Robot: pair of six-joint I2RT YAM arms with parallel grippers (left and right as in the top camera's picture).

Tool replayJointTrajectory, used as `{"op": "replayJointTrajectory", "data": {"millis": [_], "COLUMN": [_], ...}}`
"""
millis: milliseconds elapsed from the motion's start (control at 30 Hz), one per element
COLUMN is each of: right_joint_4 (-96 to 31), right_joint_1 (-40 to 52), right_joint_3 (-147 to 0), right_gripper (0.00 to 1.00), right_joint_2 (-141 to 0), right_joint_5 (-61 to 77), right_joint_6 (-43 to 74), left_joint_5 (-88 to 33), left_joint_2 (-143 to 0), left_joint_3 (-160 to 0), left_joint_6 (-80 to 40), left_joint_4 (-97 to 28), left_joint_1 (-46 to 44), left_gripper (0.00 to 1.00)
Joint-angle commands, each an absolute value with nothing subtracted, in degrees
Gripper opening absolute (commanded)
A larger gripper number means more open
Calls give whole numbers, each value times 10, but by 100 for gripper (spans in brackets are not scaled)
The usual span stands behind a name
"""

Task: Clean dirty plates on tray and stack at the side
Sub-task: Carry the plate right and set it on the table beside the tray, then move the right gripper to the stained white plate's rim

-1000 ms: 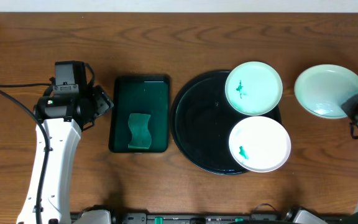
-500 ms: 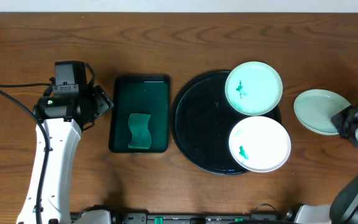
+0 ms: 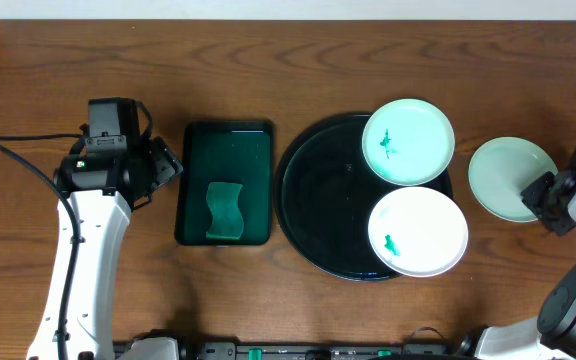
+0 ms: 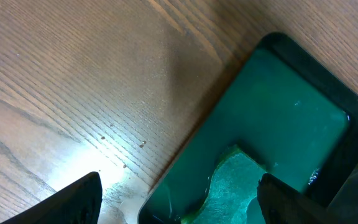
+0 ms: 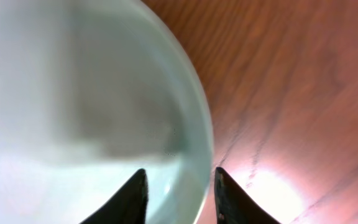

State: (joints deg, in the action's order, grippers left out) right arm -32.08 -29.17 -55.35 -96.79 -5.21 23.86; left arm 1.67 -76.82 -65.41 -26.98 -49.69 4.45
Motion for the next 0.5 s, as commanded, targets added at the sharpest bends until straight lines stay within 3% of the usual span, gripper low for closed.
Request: {"op": "replayJointTrajectory", "data": {"millis": [0, 167, 467], "right_joint_4": [-342, -397, -499], "right_joint_1": [-286, -247, -101], "right_joint_3": [-588, -640, -655], "right_gripper": [40, 48, 51], "right_joint_2": [-957, -926, -881], "right_joint_5": [3, 38, 70], "right_joint_6": [204, 162, 103], "left_joint_5": [20, 20, 20], "left_joint_2": [-767, -767, -767], "left_joint_3": [-659, -659, -659], "left_joint_6": [-268, -268, -268], "left_joint_4": [-499, -499, -499], "left_joint_1": [47, 47, 47], "left_gripper": [80, 80, 80]}}
